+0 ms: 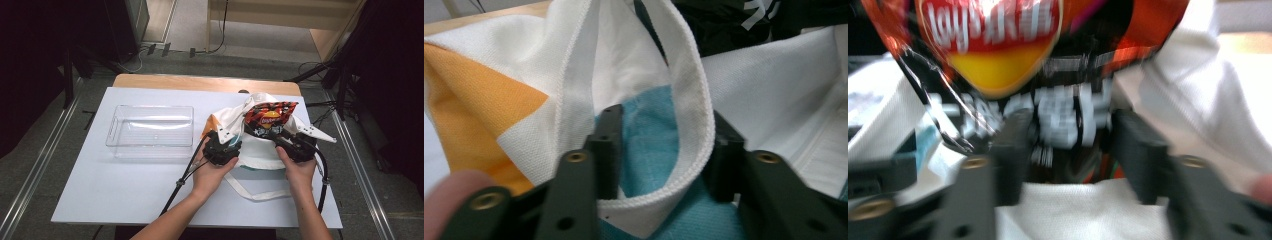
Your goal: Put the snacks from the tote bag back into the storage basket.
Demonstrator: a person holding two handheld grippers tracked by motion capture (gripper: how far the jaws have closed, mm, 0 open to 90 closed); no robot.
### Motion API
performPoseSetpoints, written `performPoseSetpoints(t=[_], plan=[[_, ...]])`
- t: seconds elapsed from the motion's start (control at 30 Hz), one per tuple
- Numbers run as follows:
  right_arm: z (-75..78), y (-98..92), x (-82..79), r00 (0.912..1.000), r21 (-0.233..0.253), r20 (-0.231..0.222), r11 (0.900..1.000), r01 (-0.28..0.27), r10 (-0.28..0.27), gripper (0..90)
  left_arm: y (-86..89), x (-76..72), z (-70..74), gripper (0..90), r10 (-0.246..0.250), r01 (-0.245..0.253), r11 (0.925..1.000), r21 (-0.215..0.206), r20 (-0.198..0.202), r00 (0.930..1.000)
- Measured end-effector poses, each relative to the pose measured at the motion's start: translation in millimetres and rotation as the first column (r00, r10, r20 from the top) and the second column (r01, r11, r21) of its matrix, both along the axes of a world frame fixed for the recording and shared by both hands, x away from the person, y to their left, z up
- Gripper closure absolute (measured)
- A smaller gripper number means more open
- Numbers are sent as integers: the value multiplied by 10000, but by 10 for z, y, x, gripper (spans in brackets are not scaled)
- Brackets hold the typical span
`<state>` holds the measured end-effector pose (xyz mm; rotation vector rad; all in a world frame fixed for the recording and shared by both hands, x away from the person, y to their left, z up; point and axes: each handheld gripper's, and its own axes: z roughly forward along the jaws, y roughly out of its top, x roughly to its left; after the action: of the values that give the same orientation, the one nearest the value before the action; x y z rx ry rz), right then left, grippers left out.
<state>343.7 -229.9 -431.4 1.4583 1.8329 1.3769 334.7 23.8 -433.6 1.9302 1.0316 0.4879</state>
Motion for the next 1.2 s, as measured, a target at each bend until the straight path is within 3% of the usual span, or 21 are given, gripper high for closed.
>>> performPoseSetpoints(t=[0.07,0.13,0.23,0.4,0.53,0.6,0.63,0.67,0.7,0.73,0.77,0.83,0.9,0.97,1.03,1.07,1.2], plan=[[-9,32,-33,9995,-406,265,9990,196,-185,796,5,9,-25,697,59,-59,10000,-23,29,10000],[10,57,-60,9986,-692,454,9972,291,-260,886,7,15,-42,741,34,-35,10000,79,26,10000],[28,80,-85,9967,-768,788,9967,266,-205,900,-4,14,-70,777,-16,13,9995,330,82,10000],[126,20,-138,9900,100,1356,9992,390,-400,900,-16,29,-113,781,-117,117,9976,680,-6,9999],[283,-10,-202,9796,1073,1975,9941,174,-385,900,-39,30,-137,780,-236,236,9933,1134,-9,9997],[370,-5,-240,9707,1272,2392,9919,-61,-247,900,-25,48,-149,778,-286,306,9916,1253,-176,9994],[417,-14,-278,9574,1662,2872,9859,-203,-287,900,-22,63,-174,778,-418,461,9892,1391,-343,9985],[486,-52,-325,9359,2106,3513,9762,-522,-257,900,-33,71,-212,775,-473,529,9894,1350,-442,9979],[579,-71,-362,9273,2092,3715,9772,-350,-463,900,-41,66,-236,767,-511,562,9897,1317,-420,9978],[673,-77,-379,9284,1663,3633,9859,179,-782,900,-46,64,-241,756,-469,515,9910,1238,-396,9981],[737,-90,-389,9313,1403,3544,9895,357,-839,900,-48,67,-236,742,-376,426,9926,1138,-455,9983],[740,-118,-373,9460,998,3081,9923,734,-1009,886,-37,76,-224,729,-333,383,9949,938,-542,9980],[596,-166,-325,9572,996,2658,9909,905,-1141,675,-26,81,-225,717,-350,403,9953,886,-614,9975],[391,-217,-244,9755,1472,1985,9869,655,-943,520,-16,83,-231,709,-355,402,9961,791,-597,9976],[270,-210,-158,9864,1091,1373,9911,760,-908,398,-17,78,-237,708,-315,358,9966,747,-574,9979],[199,-198,-89,9930,946,949,9936,614,-704,357,-19,77,-238,708,-291,332,9967,743,-559,9980],[36,-140,75,9997,994,176,9950,135,-154,330,-27,63,-244,719,-339,376,9956,860,-442,9984]])
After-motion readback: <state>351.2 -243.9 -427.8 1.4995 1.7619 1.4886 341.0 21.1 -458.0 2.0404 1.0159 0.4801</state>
